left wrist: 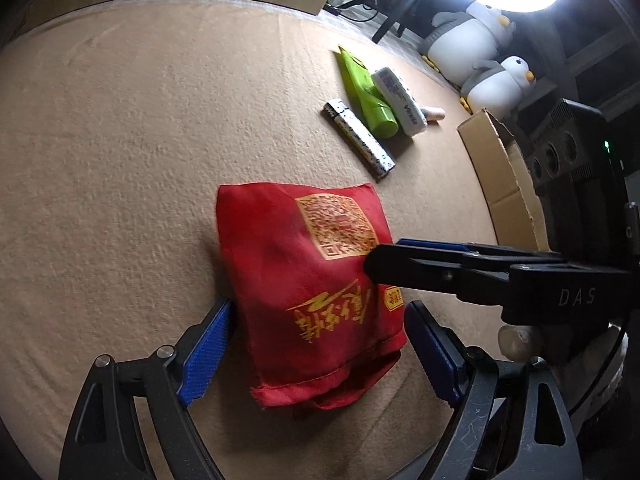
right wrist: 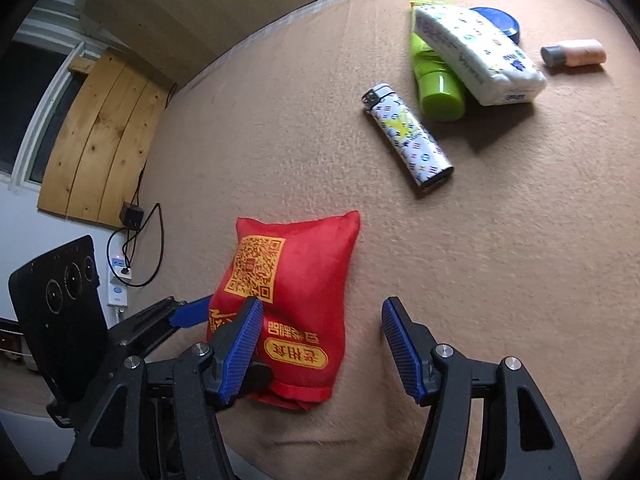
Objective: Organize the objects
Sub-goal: 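Lift the red bag with the left gripper while the right gripper grasps it too, then carry the red bag with both grippers into the box and release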
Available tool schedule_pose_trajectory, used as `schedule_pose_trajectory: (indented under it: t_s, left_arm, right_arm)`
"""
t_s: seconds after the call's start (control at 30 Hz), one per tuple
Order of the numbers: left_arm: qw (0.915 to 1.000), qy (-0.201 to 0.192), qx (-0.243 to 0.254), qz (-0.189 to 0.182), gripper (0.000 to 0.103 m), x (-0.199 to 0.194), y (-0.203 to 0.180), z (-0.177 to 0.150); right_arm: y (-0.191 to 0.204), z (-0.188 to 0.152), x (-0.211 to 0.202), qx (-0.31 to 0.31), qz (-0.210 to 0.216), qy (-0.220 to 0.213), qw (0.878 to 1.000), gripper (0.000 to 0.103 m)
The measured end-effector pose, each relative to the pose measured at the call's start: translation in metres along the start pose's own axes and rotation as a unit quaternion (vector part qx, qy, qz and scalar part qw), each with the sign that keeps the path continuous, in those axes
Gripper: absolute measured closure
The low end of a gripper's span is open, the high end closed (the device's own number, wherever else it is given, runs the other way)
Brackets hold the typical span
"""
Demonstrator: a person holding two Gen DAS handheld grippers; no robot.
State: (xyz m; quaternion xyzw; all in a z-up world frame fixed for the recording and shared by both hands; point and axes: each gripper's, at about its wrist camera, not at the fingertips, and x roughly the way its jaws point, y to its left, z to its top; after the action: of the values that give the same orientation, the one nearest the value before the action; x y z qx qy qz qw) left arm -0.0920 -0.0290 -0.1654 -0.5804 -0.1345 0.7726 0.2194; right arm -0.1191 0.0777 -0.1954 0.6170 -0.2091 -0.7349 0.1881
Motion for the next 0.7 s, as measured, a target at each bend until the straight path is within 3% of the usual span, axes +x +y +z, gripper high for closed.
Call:
schedule_pose_trajectory:
  t_s: [0.4, 0.7]
  left_arm:
    - [0.9998, -0.007, 0.004, 0.018, 0.025, 0.007, -0.008, 0.0]
    - [0.9998, -0.018, -0.005, 0.011, 0.028, 0.011, -0.035, -0.003]
  right_arm:
    - [0.008, 0.003, 0.006, -0.018, 0.028, 0.019, 0.999, 0.045]
    - [0.002, -0.004, -0.013, -0.035, 0.018, 0.005, 0.999, 0.045]
